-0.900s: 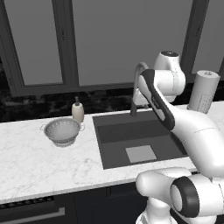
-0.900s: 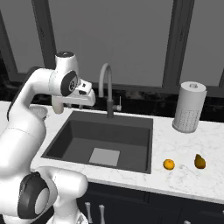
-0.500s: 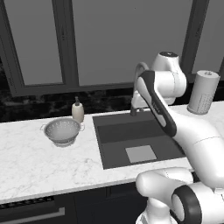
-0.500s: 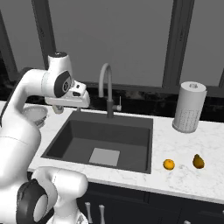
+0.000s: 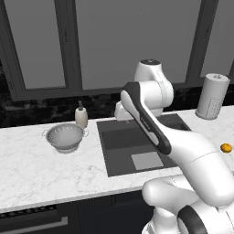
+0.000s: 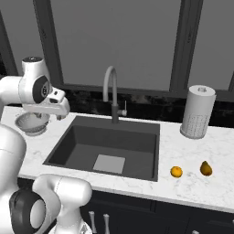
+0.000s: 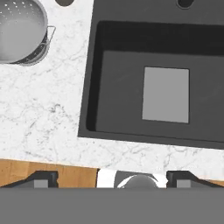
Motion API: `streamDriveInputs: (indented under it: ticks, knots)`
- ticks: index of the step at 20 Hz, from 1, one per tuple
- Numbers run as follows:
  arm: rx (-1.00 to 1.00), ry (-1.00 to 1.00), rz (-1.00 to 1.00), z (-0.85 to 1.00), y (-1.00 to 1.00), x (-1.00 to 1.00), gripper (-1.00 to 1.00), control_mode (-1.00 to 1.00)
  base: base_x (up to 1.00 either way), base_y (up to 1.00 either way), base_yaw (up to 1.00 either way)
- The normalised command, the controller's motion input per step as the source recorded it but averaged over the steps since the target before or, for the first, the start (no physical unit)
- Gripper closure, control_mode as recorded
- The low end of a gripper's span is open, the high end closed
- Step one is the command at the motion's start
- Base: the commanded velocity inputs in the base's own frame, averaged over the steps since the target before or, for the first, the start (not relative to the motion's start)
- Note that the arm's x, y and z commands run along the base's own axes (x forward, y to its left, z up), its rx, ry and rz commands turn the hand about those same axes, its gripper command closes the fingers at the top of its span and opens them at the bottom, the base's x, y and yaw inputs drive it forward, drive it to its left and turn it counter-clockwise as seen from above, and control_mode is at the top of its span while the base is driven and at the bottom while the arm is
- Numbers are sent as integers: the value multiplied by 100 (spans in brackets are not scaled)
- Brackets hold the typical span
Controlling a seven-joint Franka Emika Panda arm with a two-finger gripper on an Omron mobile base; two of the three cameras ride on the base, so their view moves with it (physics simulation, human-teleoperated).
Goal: Put the colander in the sink, put the pear, tangerine in the colander, and turn on the sink faucet and pour water over the colander.
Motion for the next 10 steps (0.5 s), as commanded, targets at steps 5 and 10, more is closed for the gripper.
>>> streamDriveInputs:
  ticks: [5,10]
  knots:
    - [0,5,-12,-14,84,8,-100,-100,0,0,0]
    - [0,4,-15,-30,83,34,-100,-100,0,0,0]
